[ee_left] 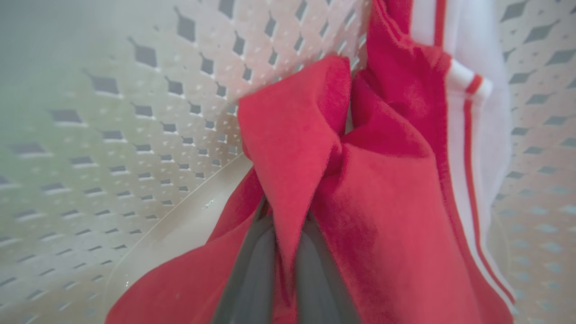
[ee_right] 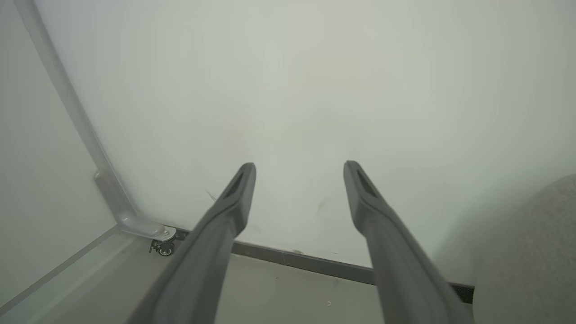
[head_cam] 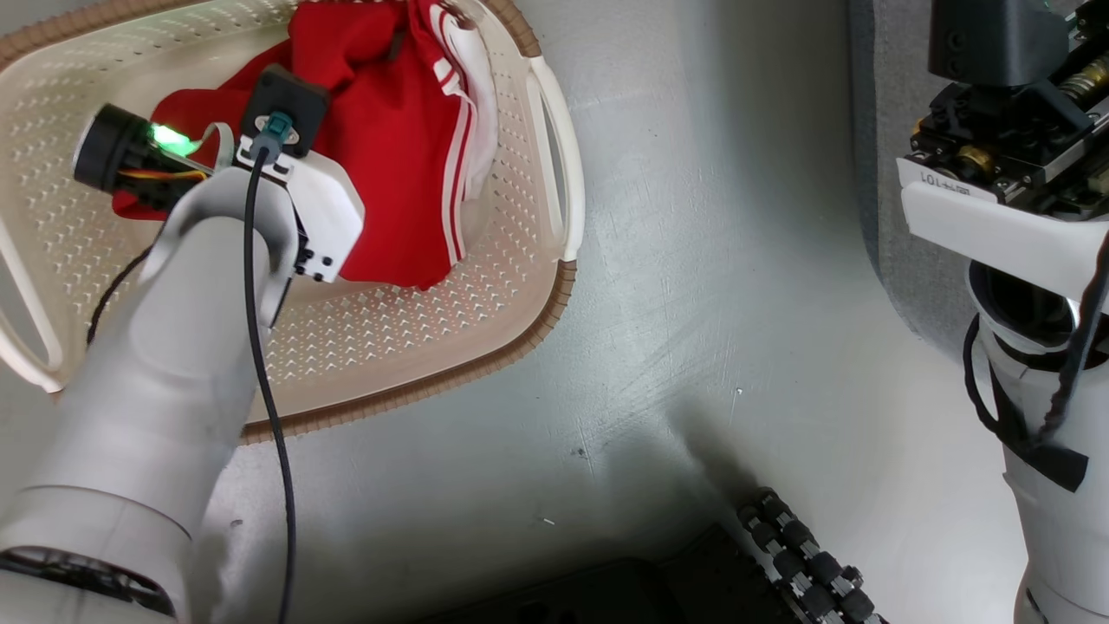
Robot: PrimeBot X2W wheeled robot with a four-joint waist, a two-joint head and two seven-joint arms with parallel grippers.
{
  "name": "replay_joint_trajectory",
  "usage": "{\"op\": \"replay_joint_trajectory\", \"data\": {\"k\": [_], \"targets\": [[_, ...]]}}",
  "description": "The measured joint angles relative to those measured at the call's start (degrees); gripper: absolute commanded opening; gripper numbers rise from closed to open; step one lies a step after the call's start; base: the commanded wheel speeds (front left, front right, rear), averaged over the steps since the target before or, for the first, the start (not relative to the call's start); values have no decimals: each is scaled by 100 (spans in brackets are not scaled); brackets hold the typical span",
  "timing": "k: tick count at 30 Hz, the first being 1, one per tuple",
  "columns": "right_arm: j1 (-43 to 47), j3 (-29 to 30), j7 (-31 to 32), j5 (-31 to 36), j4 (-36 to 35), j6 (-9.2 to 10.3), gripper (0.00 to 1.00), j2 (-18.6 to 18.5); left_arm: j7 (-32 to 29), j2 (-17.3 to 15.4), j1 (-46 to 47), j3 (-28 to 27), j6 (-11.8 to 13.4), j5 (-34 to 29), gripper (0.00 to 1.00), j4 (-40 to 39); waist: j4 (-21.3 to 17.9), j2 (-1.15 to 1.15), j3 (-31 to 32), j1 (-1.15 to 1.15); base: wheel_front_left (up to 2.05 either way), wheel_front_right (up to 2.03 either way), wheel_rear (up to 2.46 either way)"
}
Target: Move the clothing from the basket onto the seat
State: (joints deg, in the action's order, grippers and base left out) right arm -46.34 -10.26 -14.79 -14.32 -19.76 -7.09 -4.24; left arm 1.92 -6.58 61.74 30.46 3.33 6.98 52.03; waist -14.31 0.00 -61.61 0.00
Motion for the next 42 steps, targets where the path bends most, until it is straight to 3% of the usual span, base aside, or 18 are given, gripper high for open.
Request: {"op": "replay_joint_trajectory", "data": {"k": [20, 42], "targets": [[-3, -48, 0, 29, 334, 0, 100, -353, 1023, 266, -689, -471, -54, 739, 0, -771, 356, 0, 513, 0, 0, 0, 0], [46, -64, 0, 29, 635, 0, 100, -612, 1236, 347, -1573, -789, -47, 1233, 0, -1883, 804, 0, 1387, 0, 0, 0, 0]]}}
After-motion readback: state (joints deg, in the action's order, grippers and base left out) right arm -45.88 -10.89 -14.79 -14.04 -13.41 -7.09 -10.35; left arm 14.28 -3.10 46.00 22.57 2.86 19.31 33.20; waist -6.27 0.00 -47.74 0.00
